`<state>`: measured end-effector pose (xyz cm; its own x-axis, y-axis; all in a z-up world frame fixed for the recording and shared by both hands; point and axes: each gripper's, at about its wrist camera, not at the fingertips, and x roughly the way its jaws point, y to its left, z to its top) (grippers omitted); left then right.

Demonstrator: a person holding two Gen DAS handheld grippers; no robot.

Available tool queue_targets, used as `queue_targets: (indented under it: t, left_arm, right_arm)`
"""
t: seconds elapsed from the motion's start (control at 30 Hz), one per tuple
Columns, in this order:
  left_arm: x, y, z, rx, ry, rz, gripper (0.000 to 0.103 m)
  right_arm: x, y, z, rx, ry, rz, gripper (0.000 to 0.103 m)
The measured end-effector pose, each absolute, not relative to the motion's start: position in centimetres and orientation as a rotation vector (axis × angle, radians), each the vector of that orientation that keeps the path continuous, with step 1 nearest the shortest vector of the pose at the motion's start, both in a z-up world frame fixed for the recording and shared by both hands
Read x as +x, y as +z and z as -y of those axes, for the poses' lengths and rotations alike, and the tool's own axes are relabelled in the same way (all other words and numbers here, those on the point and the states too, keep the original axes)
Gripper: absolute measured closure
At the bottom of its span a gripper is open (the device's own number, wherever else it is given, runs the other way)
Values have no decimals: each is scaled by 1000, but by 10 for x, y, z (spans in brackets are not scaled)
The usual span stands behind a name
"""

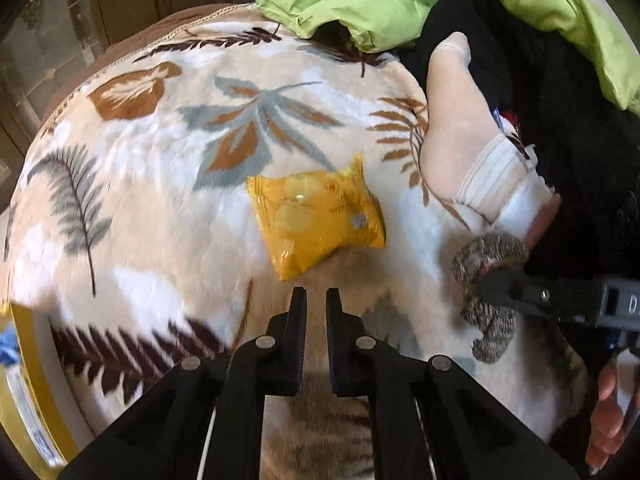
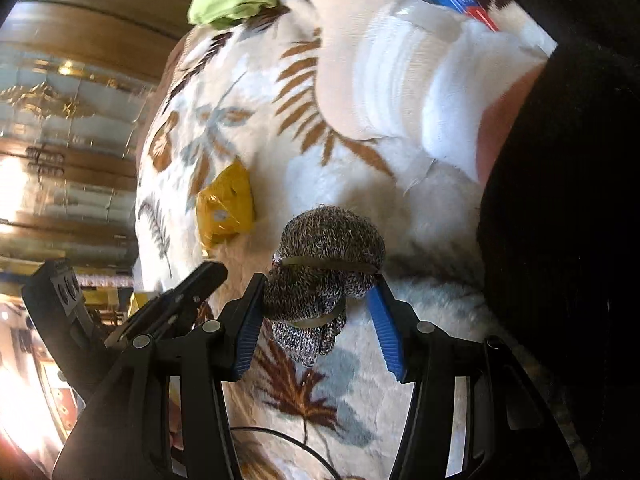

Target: Organize soft objects

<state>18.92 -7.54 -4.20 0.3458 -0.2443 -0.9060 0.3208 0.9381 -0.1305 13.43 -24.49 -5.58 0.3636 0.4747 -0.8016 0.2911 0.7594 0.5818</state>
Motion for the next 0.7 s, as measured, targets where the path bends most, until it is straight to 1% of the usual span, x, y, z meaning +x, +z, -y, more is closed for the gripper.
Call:
queue_targets:
  t: [0.03, 0.07, 0.1, 0.13, 0.2, 0.37, 0.5, 0.57, 0.63, 0.67, 0.7]
  left_arm:
    - [187, -41, 72, 53, -358, -1167, 89]
    - [179, -36, 67, 32, -348, -1166, 87]
    - [179, -32, 64, 12, -331, -1153, 77]
    - [180, -28, 62, 3, -313, -1144, 54]
    - [189, -28, 59, -23, -269, -1148, 24]
    - [224, -29, 68, -98, -201, -1157, 24]
    - [254, -53, 88, -49, -133, -1231, 24]
    - [263, -62, 92, -59, -132, -1247, 21]
    - [265, -66, 90, -93, -116, -1247, 20]
    - [264, -65, 89, -96, -110, -1241, 22]
    - [262, -65, 89, -89, -109, -1240, 27]
  right_arm:
    - [133, -54, 243, 739, 143, -1224, 52]
    - [133, -54, 241, 739, 150, -1223, 52]
    - [132, -53, 240, 741, 155, -1222, 52]
    - [132, -52, 239, 742, 160, -1220, 52]
    - [132, -51, 239, 743, 164, -1218, 52]
    - [130, -53, 244, 750, 167, -1229, 52]
    - [133, -62, 247, 766, 165, -1248, 52]
    - [134, -64, 246, 765, 169, -1256, 52]
    - [135, -64, 245, 757, 175, -1258, 52]
    - [136, -63, 244, 754, 176, -1257, 52]
    - [137, -62, 244, 751, 176, -1252, 52]
